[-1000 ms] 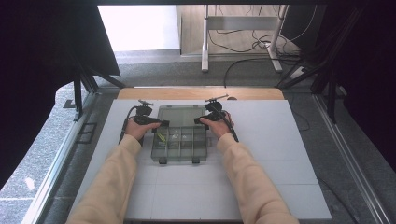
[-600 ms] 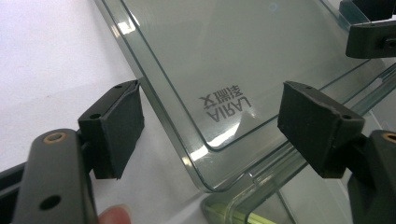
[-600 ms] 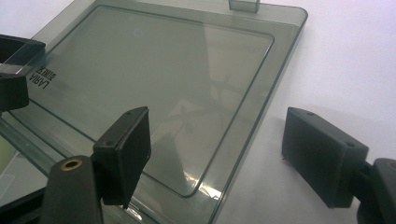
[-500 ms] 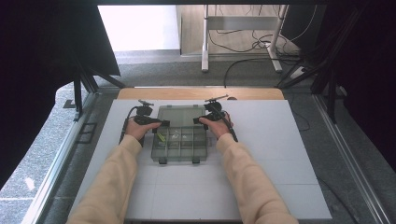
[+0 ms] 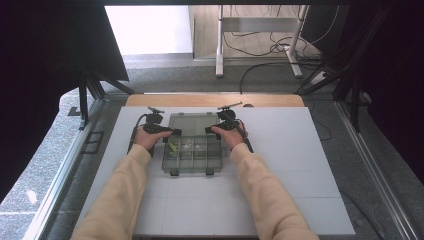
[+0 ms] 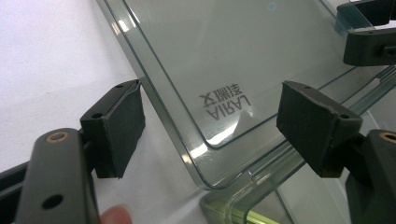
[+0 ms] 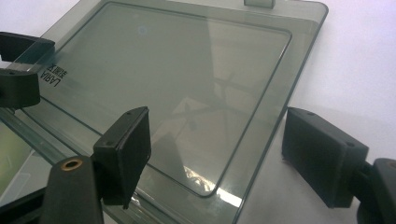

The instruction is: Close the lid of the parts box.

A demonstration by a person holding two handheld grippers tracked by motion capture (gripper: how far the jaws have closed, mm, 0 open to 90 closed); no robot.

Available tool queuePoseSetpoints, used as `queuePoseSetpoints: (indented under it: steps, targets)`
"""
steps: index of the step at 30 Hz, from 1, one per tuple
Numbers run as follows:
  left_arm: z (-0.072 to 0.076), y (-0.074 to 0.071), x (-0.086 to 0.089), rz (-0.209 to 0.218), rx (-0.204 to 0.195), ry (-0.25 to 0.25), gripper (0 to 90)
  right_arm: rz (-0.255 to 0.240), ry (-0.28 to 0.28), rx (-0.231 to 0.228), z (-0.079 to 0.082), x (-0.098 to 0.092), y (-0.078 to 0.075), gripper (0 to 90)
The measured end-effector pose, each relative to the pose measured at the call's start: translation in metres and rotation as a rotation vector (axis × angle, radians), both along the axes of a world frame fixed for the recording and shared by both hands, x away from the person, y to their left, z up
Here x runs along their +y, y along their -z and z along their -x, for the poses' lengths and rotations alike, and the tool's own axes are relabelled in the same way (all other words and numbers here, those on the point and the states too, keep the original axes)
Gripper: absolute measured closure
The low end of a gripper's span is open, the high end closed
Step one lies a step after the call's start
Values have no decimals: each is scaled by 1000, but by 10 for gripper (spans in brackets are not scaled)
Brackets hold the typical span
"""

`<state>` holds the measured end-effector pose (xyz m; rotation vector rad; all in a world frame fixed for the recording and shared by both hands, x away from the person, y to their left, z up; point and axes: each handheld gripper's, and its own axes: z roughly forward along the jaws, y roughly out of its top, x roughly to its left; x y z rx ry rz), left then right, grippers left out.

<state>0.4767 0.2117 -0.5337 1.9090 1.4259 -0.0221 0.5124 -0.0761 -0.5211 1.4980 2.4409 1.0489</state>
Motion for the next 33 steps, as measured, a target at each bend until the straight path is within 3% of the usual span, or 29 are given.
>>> queuePoseSetpoints:
  steps: [33]
  targets:
    - [0, -2, -2, 3, 29, -18, 253, -6, 2, 6, 0, 0, 0, 239]
